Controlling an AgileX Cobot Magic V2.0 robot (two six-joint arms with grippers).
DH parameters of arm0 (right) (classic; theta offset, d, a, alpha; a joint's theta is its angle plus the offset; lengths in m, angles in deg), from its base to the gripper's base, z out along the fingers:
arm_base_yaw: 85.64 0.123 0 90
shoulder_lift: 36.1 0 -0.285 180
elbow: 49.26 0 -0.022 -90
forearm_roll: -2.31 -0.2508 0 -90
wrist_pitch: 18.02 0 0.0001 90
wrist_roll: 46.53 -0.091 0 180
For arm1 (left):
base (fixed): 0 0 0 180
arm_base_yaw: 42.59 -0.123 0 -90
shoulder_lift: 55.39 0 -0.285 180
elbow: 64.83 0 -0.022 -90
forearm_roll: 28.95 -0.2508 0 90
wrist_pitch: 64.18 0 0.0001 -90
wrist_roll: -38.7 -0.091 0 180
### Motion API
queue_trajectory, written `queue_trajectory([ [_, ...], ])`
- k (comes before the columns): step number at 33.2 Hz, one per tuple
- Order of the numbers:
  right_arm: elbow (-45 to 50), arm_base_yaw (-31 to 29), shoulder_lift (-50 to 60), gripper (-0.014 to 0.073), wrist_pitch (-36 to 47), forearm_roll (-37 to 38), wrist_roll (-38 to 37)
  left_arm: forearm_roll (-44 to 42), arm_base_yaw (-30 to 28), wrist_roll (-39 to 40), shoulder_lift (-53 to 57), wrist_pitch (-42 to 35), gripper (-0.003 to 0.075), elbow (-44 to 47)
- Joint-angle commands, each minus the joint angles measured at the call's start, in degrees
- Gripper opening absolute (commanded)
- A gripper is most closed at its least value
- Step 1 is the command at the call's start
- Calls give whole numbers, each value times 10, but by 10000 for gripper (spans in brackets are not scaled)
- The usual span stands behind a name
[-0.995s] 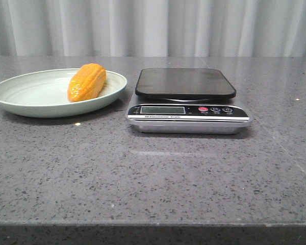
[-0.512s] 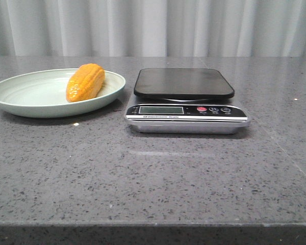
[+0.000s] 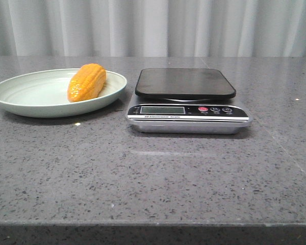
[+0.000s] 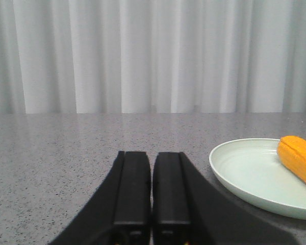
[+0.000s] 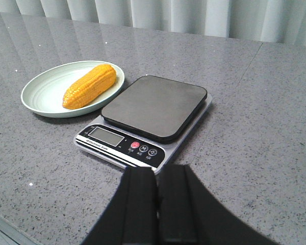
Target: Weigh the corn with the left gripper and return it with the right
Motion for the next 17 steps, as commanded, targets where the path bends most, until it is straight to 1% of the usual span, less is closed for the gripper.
queue_trajectory([
  [1,-14,-3,-5,143,43,10,4,1,3,0,13,-48,134,3],
  [4,-4,-6,11,143,44,13,4,1,3,0,13,-48,134,3],
  [7,14,-37,25,143,69,10,4,1,3,0,13,-48,134,3],
  [9,33,-72,35,143,91,-2,4,1,3,0,13,-48,134,3],
  [12,73,-144,52,143,126,-27,4,1,3,0,13,-48,134,3],
  [15,120,-217,72,143,179,-27,4,1,3,0,13,-48,134,3],
  [17,152,-246,89,143,217,-27,4,1,3,0,13,-48,134,3],
])
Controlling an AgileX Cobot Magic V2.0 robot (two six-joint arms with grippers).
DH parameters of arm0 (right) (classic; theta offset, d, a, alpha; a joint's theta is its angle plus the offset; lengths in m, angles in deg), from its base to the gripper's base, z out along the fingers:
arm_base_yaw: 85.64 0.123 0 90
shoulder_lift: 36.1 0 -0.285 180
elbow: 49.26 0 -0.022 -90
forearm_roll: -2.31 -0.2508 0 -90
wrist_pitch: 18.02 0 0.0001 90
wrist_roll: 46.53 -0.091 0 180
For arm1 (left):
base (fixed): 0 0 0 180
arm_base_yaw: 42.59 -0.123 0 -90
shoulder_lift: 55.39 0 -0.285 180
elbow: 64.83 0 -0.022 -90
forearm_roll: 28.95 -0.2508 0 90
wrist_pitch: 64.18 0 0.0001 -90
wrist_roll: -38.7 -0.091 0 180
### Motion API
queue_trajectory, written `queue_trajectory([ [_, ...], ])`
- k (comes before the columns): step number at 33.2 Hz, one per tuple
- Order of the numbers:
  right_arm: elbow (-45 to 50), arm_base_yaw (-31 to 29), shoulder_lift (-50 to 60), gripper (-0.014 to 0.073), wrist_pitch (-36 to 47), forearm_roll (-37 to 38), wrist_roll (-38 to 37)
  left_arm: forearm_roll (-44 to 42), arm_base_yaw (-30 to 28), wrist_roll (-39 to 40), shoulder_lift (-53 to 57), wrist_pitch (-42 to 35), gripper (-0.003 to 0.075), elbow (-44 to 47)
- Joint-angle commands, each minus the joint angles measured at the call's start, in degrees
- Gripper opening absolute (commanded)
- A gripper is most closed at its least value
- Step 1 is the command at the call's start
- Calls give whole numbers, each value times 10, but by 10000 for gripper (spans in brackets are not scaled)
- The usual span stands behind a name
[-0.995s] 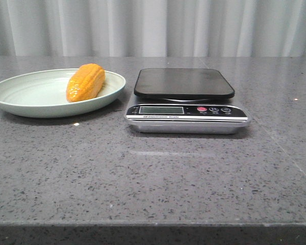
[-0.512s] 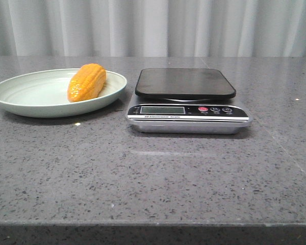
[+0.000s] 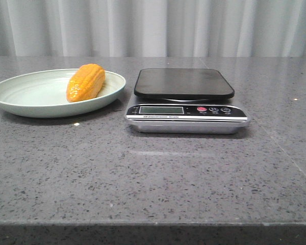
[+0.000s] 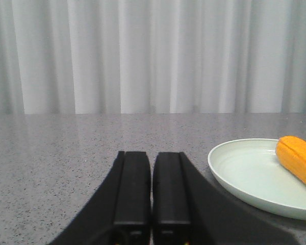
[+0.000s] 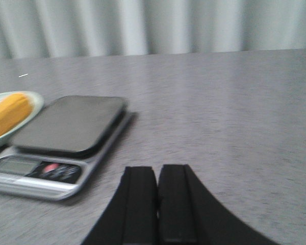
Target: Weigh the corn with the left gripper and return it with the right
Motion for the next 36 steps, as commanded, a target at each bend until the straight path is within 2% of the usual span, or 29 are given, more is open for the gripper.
queue_trajectory([
  [1,37,-47,15,143,121,0,4,1,3,0,13,-48,134,3],
  [8,144,-66,61,143,282,0,5,1,3,0,13,-48,134,3],
  [9,141,-66,73,143,256,3,5,1,3,0,13,-48,134,3],
  [13,141,-66,79,143,242,5,9,1,3,0,11,-48,134,3],
  [36,141,-67,79,143,242,8,10,1,3,0,11,-48,134,3],
])
